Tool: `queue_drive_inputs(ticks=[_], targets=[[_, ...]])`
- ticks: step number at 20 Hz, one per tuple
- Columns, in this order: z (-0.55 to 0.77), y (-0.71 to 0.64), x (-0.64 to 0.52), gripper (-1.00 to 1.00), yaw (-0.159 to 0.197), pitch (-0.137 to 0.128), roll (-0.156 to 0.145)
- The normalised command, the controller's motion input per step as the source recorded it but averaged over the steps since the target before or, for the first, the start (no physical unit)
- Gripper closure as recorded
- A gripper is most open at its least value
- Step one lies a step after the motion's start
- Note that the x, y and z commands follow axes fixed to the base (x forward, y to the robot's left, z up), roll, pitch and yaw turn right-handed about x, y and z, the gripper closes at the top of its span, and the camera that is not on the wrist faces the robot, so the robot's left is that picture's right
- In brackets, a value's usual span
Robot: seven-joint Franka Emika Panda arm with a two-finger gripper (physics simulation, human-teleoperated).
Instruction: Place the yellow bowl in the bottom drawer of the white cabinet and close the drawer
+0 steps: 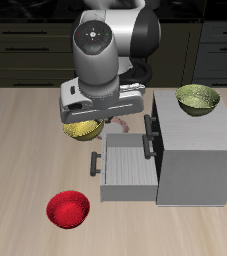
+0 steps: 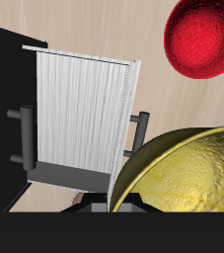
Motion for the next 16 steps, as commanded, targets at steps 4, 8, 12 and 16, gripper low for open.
queue_drive_inputs(ticks=[4,8,12,16], targets=[[-0.07,0.39,0.16,1.0,0.026,0.008,0.049],[-0.16,0.22,0.11,1.0,0.035,0.018,0.032],[-0.19,0.2,0.07,1.0,0.087,0.02,0.023],[-0.21,0.26,0.02,1.0,0.094,0.023,0.042]])
